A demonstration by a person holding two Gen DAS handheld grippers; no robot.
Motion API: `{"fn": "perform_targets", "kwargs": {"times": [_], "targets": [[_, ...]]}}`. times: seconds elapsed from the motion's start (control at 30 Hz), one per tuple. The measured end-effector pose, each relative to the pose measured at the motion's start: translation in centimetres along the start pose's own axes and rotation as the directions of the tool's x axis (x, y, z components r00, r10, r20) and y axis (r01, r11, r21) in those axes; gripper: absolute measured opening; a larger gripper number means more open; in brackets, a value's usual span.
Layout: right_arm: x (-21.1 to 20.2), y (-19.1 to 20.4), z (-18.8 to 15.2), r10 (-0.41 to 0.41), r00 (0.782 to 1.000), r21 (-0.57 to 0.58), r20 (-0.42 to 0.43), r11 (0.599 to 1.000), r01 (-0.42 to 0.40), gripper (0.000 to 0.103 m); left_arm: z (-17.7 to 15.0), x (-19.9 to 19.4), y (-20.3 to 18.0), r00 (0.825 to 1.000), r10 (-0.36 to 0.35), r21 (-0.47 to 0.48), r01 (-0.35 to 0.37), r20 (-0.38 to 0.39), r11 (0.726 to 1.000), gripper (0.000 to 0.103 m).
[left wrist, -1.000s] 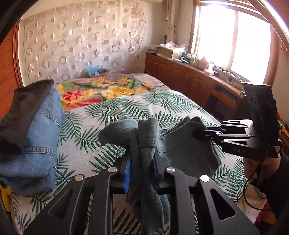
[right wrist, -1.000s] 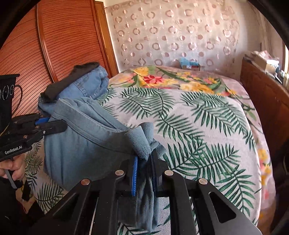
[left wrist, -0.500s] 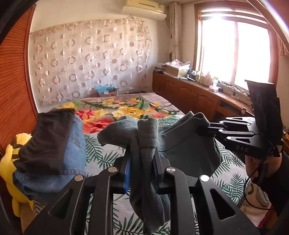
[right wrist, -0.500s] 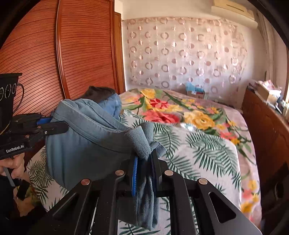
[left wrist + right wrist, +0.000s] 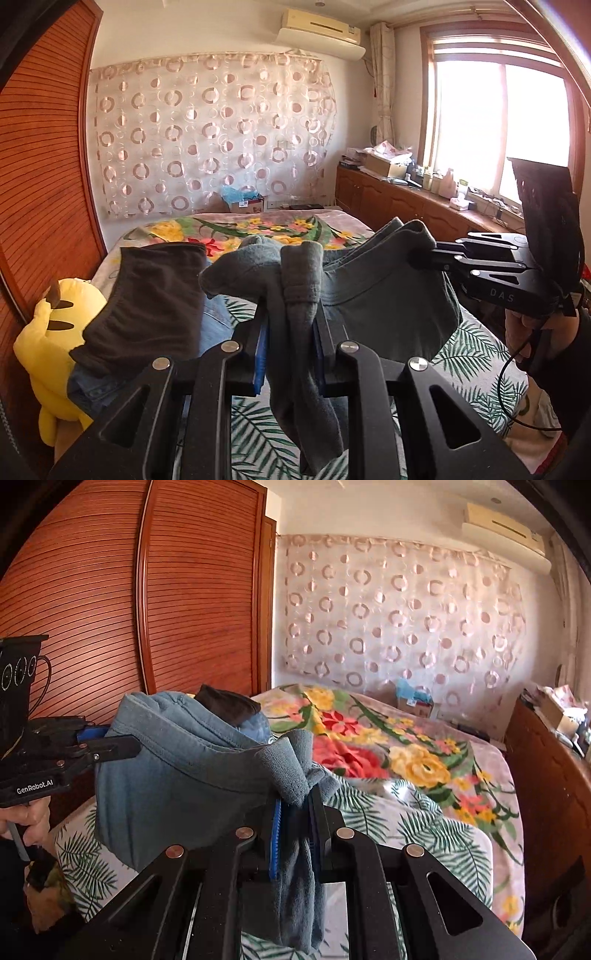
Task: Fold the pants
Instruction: 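Lift the shorts with both tools and carry them onto the jeans stack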
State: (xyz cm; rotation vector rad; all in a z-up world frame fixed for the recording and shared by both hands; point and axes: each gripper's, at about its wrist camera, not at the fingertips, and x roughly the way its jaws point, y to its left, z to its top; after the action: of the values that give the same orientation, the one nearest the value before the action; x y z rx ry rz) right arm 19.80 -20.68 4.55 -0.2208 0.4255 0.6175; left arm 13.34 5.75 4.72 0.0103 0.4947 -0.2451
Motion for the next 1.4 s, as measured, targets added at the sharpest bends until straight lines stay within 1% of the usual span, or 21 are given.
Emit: {"fn": "perform_targets", "kwargs": {"times": [0.2,0.33,0.47,0.57,0.7,0.77,0.83,1.0,1.13,1.23,1.33,1.4], "targets": [[3.1,-0.7,2.7,0.02,1.0,-0.052,0.015,0.998,-0.019,0.012,1.5,0.3,3.6,0.999,0.046,-0.024,-0.045,0.03,0.999,0.021],[5.0,-0.7,4.7,0.026,0.999,-0.094,0.035,0.995,-0.022,0.012,2.5,0.6,5.7,0.997,0.058,-0.041,-0.056,0.048,0.998,0.021],[6.6,-0.6,5.4,0.034,0.997,-0.122,0.062,0.992,-0.027,0.012,3.5,1.0,7.3,0.994,0.085,-0.033,-0.083,0.067,0.996,0.021],[8.1,-0.5,5.9,0.043,0.997,-0.143,0.071,0.989,-0.032,0.012,3.6,1.0,8.5,0.99,0.11,-0.055,-0.105,0.086,0.993,0.021],[11.1,-0.3,6.8,0.062,0.996,-0.197,0.059,0.979,-0.049,0.012,2.8,1.1,9.6,0.985,0.143,-0.085,-0.135,0.095,0.987,0.021],[12.6,-0.3,7.2,0.076,0.996,-0.22,0.049,0.973,-0.063,0.012,2.2,1.3,10.4,0.982,0.16,-0.12,-0.148,0.098,0.982,0.021],[13.8,-0.4,7.8,0.092,0.995,-0.219,0.046,0.972,-0.08,0.012,1.4,1.4,11.2,0.979,0.18,-0.146,-0.165,0.097,0.976,0.021],[17.0,-0.3,8.6,0.134,0.99,-0.234,0.032,0.964,-0.123,0.012,0.0,2.0,13.1,0.975,0.214,-0.205,-0.196,0.066,0.959,0.021],[19.8,0.1,9.4,0.167,0.986,-0.263,0.017,0.952,-0.156,0.012,-1.4,1.9,14.2,0.97,0.239,-0.27,-0.216,0.054,0.938,0.021],[21.3,0.7,9.3,0.189,0.982,-0.292,-0.001,0.939,-0.181,0.012,-2.6,2.0,14.6,0.964,0.263,-0.304,-0.239,0.041,0.922,0.021],[22.8,1.2,9.3,0.206,0.978,-0.314,-0.029,0.927,-0.204,0.012,-3.7,2.6,14.8,0.96,0.281,-0.324,-0.264,0.006,0.909,0.021],[23.7,1.4,9.2,0.212,0.976,-0.321,-0.053,0.922,-0.218,0.013,-4.2,3.0,14.8,0.958,0.287,-0.324,-0.274,-0.008,0.906,0.021]]}}
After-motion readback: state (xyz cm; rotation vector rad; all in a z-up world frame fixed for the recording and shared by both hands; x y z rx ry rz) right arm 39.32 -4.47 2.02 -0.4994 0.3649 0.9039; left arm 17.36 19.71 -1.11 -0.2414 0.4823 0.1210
